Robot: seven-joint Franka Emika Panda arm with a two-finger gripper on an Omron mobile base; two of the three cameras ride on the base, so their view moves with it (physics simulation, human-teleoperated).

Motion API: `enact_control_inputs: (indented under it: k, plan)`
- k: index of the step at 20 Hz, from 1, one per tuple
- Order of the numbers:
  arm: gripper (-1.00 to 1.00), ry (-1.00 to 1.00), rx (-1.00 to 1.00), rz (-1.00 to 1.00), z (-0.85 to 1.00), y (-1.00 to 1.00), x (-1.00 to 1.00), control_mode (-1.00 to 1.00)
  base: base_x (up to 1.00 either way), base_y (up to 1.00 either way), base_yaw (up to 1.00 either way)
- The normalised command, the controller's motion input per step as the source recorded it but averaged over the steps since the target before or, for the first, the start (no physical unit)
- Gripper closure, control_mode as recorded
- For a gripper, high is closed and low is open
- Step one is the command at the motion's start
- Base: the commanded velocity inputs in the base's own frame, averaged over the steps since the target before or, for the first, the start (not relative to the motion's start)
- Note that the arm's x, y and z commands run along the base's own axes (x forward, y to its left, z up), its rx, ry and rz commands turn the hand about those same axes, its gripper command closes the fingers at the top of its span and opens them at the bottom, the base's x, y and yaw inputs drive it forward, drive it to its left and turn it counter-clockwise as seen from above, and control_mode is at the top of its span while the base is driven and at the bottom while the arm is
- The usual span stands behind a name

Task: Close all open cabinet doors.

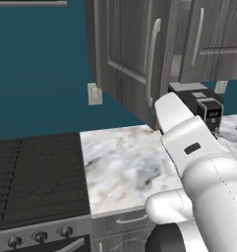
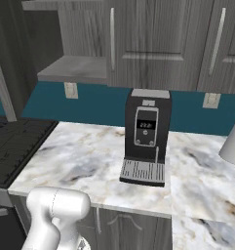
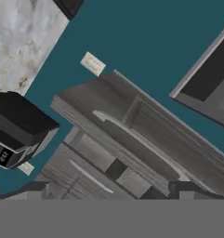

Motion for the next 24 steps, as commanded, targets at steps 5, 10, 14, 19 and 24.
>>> enact_control_inputs:
  k: [5, 10, 14, 19, 24]
  plan:
    - [-1.00, -0.07, -0.02, 0.00, -0.20, 0.79, -0.03, -1.00, 0.00, 0.00, 0.00]
    - [-1.00, -0.26, 0.05, -0.05, -0.19, 0.37, 0.00, -1.00, 0.00, 0.00, 0.00]
    - [-1.00, -0.19, 0.16, -0.07, -0.05, 0.03, 0.01, -1.00, 0.00, 0.00, 0.00]
    - [-1.00, -0.22, 0.27, -0.01, -0.09, -0.11, 0.11, -1.00, 0.00, 0.00, 0.00]
    - [-1.00, -0.18, 0.32, 0.00, -0.07, -0.20, 0.30, -1.00, 0.00, 0.00, 0.00]
